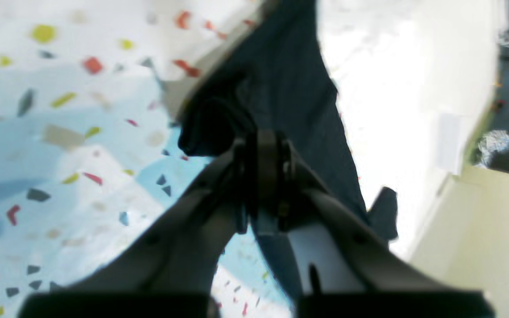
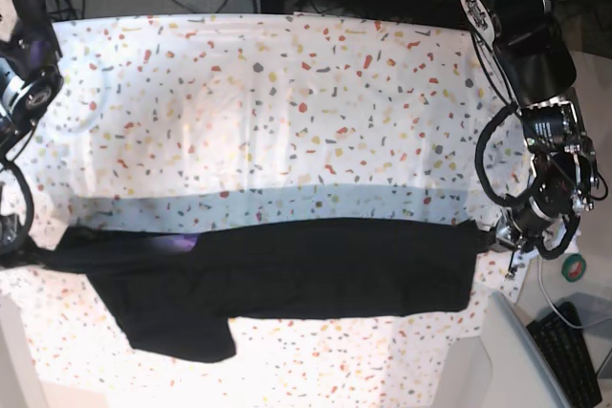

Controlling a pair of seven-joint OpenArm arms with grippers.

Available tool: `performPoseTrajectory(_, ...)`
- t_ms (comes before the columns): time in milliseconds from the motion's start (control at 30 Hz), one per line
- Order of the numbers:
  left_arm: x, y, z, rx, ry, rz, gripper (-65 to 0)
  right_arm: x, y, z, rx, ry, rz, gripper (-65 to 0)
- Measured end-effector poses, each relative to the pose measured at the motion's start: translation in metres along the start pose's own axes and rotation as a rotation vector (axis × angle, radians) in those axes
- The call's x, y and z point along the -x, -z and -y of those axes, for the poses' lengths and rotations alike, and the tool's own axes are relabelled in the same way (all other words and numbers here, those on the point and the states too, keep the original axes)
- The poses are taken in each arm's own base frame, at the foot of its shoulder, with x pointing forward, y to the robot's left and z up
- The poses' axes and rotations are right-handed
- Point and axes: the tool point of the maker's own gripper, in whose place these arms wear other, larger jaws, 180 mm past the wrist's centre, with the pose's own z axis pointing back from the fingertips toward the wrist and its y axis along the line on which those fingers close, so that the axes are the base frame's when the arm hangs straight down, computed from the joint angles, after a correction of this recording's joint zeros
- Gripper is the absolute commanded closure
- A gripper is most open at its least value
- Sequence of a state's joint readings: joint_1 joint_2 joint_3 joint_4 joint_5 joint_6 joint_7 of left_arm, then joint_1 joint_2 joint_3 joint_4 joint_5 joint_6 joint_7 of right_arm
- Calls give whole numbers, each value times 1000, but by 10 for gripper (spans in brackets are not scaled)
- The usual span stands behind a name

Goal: Layout the t-shirt on the table in an organized manner, then fold the t-shirt properly
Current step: 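Pull the folded shirt with both grippers toward the robot and release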

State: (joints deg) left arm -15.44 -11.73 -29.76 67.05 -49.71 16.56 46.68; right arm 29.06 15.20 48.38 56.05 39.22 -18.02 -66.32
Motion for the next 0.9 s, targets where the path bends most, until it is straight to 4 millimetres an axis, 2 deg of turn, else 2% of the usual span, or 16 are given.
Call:
performPoseTrajectory(67, 2, -8, -21, -31, -3, 1, 0, 2, -6, 28, 17, 21, 3, 0)
performPoseTrajectory(167, 14, -22, -52, -81, 23, -1, 0, 24, -8, 73, 29, 72, -46, 0)
performPoseTrajectory(233, 24, -31, -69, -108, 39, -14, 0, 31, -13, 97, 40, 97, -56, 0)
performPoseTrajectory(333, 37, -45, -95, -146, 64, -29, 0, 29, -24, 132, 93, 102, -7, 0)
performPoseTrajectory(467, 51, -59, -121, -198, 82, -50, 0, 37, -36, 175, 162, 30, -12, 0)
performPoseTrajectory(633, 60, -67, -138, -225, 82, -70, 0, 36, -46, 209, 219, 27, 32, 0)
performPoseTrajectory(767, 67, -79, -151, -253, 103, -78, 0, 48, -52, 238, 299, -1, 12, 0)
performPoseTrajectory(833, 68, -88, -154, -258, 130, -74, 0, 49, -58, 239, 309, -29, 28, 0)
performPoseTrajectory(900, 71, -95, -156, -258, 141, -78, 0, 46, -65, 233, 299, -67, 49, 0)
